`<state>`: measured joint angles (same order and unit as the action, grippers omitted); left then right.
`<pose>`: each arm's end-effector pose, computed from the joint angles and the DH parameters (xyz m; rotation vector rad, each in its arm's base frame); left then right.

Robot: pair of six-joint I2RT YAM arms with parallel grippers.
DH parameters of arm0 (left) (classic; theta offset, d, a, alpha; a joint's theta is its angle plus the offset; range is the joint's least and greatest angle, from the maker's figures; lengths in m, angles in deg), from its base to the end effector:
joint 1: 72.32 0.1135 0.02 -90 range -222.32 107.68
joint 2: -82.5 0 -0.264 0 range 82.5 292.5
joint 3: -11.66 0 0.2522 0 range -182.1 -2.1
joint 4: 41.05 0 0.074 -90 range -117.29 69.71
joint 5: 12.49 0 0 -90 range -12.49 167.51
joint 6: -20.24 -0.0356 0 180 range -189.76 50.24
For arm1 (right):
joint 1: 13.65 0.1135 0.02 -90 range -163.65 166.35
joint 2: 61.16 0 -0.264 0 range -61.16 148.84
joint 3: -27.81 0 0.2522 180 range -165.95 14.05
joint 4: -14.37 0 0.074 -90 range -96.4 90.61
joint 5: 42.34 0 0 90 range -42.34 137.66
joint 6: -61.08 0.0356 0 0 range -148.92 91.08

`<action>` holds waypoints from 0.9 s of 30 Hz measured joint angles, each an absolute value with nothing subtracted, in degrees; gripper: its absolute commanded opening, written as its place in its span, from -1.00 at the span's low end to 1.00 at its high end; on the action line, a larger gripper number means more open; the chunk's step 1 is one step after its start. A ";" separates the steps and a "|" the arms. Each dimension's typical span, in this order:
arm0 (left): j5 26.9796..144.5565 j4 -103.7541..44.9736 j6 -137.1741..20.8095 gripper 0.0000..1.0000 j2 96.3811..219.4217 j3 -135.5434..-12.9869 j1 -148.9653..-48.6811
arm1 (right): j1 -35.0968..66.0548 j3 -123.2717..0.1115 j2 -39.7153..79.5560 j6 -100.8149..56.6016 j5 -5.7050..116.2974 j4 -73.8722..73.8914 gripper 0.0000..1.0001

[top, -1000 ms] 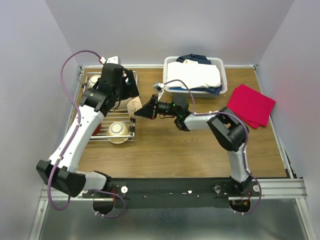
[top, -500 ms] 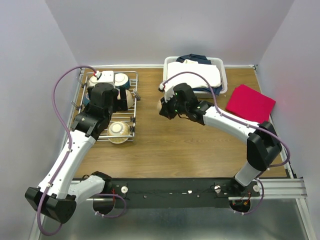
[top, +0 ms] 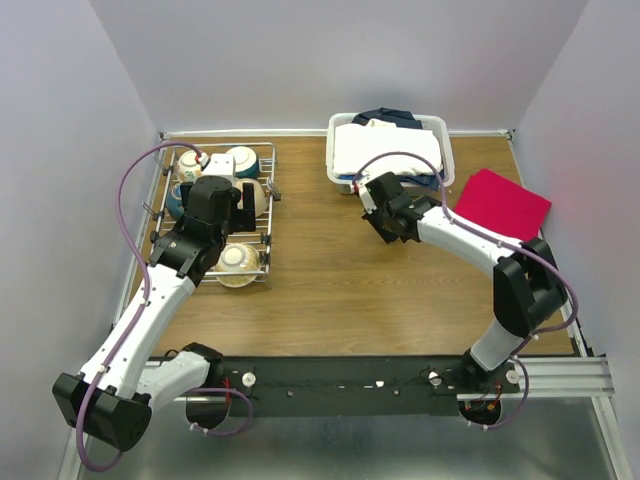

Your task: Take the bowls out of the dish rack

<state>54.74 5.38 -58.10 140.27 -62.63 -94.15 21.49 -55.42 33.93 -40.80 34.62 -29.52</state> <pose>0.2034 -0.0666 0.3553 -0.0557 2.0482 0.0533 0.2920 0.1957 0.2348 -0.9202 2.3368 -0.1251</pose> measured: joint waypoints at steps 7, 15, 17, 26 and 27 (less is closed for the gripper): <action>54.74 5.16 -57.95 0.98 140.32 -62.06 -94.15 | 17.40 -55.07 38.96 -42.29 31.75 -30.07 -0.99; 54.74 5.14 -57.88 0.98 141.67 -61.93 -94.15 | 15.76 -54.13 42.21 -42.81 28.96 -30.68 -0.27; 54.74 5.23 -57.77 0.98 142.48 -61.95 -94.15 | 15.78 -54.50 42.74 -42.51 28.48 -30.92 -0.11; 54.68 7.28 -55.81 0.98 146.13 -62.63 -94.15 | 15.83 -57.14 42.23 -40.89 30.05 -34.27 0.71; 54.59 7.85 -55.37 0.98 146.48 -62.83 -94.15 | 15.83 -57.36 41.75 -40.65 30.27 -34.75 0.78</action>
